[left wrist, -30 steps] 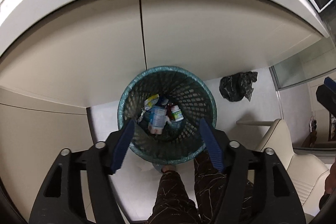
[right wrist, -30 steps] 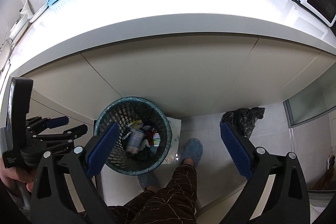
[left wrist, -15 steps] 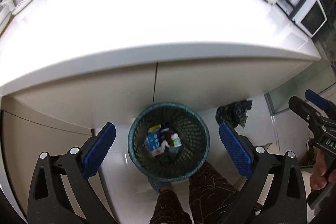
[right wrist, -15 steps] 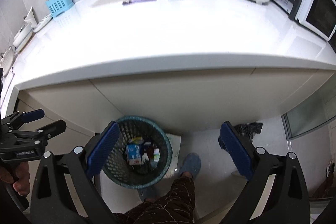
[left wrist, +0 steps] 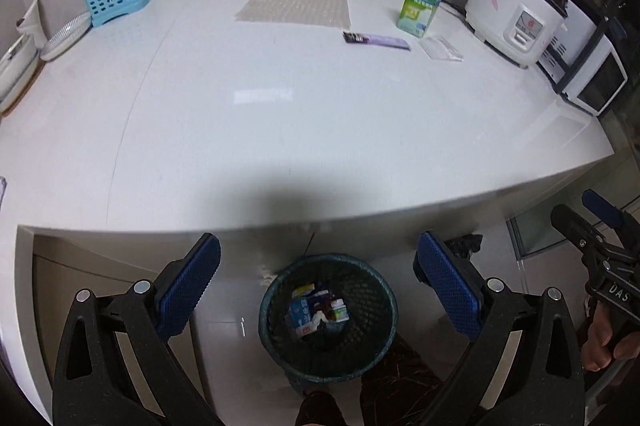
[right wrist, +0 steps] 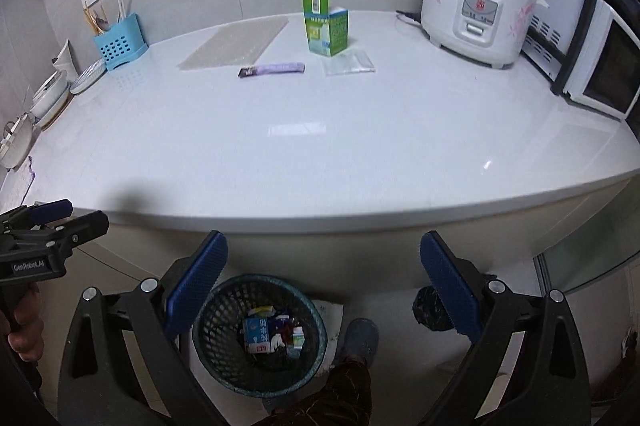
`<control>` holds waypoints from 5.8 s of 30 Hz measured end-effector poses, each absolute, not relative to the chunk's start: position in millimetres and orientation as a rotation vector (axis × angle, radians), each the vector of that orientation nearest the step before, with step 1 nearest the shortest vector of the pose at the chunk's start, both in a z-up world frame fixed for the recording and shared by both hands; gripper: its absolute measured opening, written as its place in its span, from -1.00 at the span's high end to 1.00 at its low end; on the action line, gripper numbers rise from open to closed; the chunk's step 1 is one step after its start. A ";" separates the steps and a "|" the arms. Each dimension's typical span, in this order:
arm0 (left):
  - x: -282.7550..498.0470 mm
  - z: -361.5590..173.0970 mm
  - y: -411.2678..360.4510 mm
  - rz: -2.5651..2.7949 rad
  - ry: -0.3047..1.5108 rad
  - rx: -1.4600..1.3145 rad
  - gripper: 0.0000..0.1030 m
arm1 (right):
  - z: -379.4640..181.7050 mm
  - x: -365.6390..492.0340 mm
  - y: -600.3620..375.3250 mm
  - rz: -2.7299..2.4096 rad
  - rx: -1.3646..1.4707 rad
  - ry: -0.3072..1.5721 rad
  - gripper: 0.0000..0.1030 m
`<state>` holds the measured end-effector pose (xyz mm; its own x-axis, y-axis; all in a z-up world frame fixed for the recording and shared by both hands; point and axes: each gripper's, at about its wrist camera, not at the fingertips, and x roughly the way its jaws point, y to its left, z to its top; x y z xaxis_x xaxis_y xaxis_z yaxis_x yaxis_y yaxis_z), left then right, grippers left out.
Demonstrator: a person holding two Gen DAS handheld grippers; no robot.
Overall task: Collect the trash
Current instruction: 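Move both tools back over the counter toward the bubble wrap and green box, then grasp the bubble-wrap sheet with the left tool while the right tool grasps the green box, then lift the bubble wrap and green box and carry both over the wastebasket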
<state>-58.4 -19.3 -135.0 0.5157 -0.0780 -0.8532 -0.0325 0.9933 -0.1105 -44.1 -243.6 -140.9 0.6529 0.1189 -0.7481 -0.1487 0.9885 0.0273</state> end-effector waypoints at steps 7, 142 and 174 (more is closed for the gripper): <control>-14.4 -120.3 -24.2 0.007 1.018 -0.133 -0.88 | -130.0 8.1 -254.9 0.187 -0.035 0.823 -0.81; -61.1 -50.3 6.7 0.035 0.933 -0.182 0.85 | -56.8 -35.2 -155.5 0.333 -0.164 0.648 0.09; -169.4 -224.2 3.6 -0.050 1.171 -0.164 0.85 | -215.6 -114.6 -132.7 0.358 -0.172 0.935 0.09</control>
